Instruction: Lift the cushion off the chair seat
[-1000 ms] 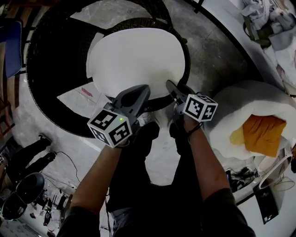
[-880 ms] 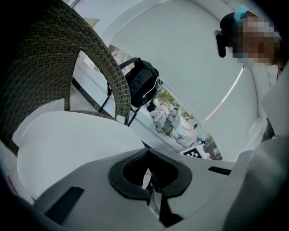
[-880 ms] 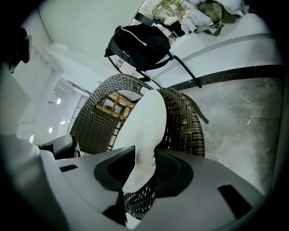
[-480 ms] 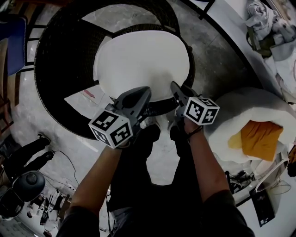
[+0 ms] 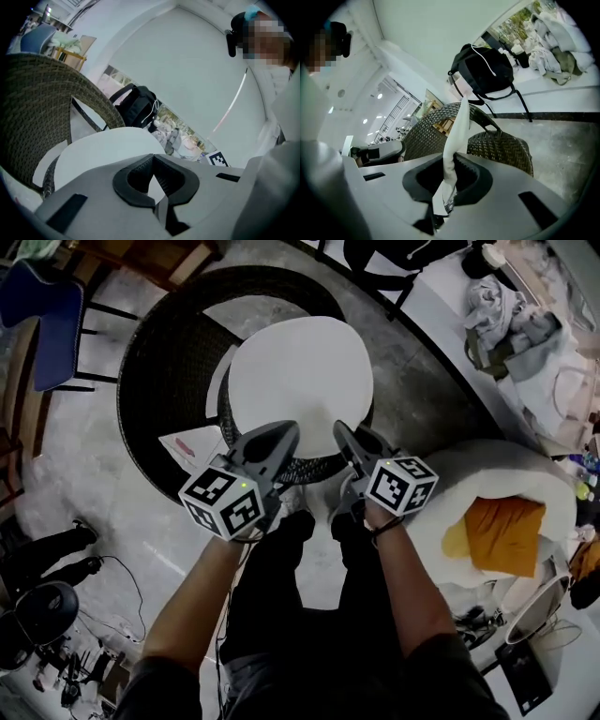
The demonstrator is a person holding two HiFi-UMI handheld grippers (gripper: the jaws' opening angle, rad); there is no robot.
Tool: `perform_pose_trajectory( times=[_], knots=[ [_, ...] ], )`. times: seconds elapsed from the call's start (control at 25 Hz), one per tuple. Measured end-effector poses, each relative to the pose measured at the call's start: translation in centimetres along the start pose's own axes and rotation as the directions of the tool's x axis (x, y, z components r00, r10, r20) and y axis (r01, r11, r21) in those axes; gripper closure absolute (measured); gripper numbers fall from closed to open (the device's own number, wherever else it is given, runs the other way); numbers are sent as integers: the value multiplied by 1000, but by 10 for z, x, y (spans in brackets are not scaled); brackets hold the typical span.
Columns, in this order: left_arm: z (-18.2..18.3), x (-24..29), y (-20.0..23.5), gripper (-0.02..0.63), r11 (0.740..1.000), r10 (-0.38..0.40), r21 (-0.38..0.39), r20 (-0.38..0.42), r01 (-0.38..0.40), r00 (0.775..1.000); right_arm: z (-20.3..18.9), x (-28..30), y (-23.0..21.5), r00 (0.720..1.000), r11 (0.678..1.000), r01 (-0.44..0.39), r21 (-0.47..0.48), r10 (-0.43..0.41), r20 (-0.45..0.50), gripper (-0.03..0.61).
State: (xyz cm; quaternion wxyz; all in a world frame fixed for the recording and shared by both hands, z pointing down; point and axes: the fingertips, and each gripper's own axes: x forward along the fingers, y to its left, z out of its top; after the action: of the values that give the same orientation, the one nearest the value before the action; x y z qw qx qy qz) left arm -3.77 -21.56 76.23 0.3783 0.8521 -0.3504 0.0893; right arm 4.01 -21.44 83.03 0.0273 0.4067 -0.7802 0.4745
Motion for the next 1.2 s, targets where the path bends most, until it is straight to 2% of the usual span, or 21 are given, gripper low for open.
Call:
perform_pose_trajectory(
  times=[0.32,0.76,0.96,1.2],
  knots=[
    [76,-38,-37,604,998,13,59,97,-19,995,73,-38,61,997,997,-25,-79,31,64,545],
    [186,-113,-95,604,991,16,124,243,-47,970,171,-99,177,977,978,-86,-190,120,175,545],
    [243,-154,-125,604,986,10,156,305,-61,952,223,-126,239,959,961,-116,-252,175,224,545],
    [317,-202,-162,604,974,-18,216,390,-73,920,284,-154,317,921,921,-151,-359,263,287,545]
  ],
)
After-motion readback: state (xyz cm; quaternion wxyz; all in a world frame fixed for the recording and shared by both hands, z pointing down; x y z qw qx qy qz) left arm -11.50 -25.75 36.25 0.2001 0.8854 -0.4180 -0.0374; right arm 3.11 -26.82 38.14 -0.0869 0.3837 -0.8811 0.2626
